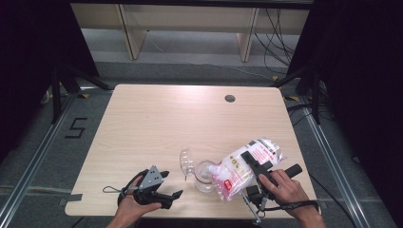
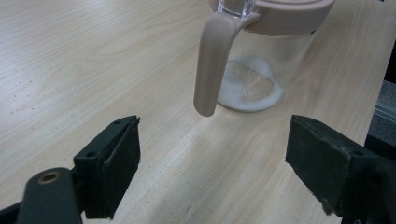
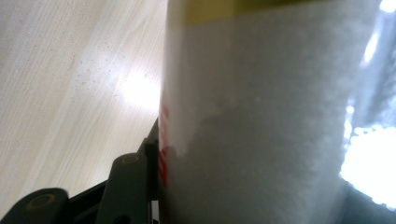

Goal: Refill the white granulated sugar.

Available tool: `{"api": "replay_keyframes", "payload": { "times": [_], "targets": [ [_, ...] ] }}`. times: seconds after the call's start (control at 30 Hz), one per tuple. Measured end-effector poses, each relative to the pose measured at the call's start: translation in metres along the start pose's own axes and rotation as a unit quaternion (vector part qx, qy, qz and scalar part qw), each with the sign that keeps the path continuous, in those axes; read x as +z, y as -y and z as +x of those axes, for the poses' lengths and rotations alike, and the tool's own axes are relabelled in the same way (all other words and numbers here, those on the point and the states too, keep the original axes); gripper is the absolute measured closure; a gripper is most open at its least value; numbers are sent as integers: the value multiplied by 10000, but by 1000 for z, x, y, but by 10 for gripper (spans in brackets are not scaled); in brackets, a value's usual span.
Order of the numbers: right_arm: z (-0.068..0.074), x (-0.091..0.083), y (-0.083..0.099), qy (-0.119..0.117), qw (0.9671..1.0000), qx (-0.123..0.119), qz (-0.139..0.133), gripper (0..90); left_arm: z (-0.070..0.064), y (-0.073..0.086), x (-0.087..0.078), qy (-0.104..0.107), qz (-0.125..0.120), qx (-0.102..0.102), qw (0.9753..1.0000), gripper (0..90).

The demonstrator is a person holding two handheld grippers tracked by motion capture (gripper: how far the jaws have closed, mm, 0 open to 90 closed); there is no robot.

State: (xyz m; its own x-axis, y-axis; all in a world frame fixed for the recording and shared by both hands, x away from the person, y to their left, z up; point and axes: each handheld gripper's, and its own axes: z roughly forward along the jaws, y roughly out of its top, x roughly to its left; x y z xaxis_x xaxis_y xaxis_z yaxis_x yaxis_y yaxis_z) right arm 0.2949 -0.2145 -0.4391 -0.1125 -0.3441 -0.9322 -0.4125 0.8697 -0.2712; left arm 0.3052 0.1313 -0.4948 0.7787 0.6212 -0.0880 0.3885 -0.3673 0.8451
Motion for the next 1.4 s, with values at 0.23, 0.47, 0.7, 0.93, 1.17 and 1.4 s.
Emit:
{"api": "replay_keyframes", "payload": {
  "times": [0.23, 0.47, 0.7, 0.93, 1.17, 1.4],
  "targets": [
    [-2, 0, 1, -50, 10000, -54, 24, 527, 0, 0, 0, 1, 3, 30, 10000, 175],
    [-4, 0, 1, -16, 9999, -160, -8, 528, 0, 0, 0, -2, 2, 22, 10000, 175],
    [0, -1, 2, 11, 9999, -82, 97, 529, 0, 0, 0, 1, -16, 29, 10000, 175],
    [0, -2, 2, -98, 9999, -59, 128, 530, 0, 0, 0, -5, -10, 30, 10000, 175],
    [-1, -2, 2, -118, 9998, -126, 126, 530, 0, 0, 0, -10, -9, 29, 10000, 175],
    [-3, -1, 1, -19, 9996, -284, 58, 531, 1, 0, 0, 22, 18, 46, 10000, 175]
  ]
}}
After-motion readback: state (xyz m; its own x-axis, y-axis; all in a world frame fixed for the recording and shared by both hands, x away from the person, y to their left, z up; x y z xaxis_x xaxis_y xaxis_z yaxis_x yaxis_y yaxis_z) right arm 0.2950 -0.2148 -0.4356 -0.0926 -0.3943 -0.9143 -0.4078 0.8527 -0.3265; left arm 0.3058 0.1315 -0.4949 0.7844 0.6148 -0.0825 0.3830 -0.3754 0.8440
